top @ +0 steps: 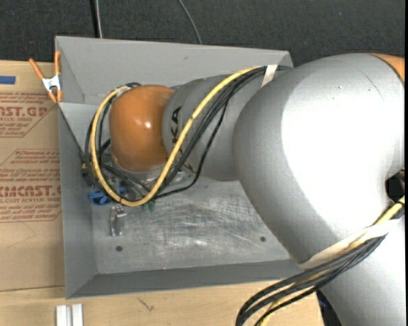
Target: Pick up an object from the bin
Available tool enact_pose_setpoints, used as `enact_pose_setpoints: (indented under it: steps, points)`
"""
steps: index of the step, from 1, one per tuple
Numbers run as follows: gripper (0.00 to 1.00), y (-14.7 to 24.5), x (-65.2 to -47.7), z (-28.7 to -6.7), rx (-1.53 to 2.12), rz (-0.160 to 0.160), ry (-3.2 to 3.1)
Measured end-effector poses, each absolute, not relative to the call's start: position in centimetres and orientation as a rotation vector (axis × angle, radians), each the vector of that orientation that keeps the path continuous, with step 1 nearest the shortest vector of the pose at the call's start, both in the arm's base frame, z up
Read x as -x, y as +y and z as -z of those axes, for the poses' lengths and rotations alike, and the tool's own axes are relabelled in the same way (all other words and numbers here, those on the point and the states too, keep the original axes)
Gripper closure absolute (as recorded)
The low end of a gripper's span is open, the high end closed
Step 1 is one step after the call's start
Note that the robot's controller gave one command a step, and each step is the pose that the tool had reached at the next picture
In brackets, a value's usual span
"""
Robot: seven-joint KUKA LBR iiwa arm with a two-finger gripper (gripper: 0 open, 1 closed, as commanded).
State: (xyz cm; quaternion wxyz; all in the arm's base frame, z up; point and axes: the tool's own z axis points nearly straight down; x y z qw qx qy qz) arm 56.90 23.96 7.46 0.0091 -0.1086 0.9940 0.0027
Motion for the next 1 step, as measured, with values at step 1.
enact_pose_setpoints:
  steps: [1]
  points:
    - [0.0,24.09,-57.21,-7.82,0.339,-0.007,3.112]
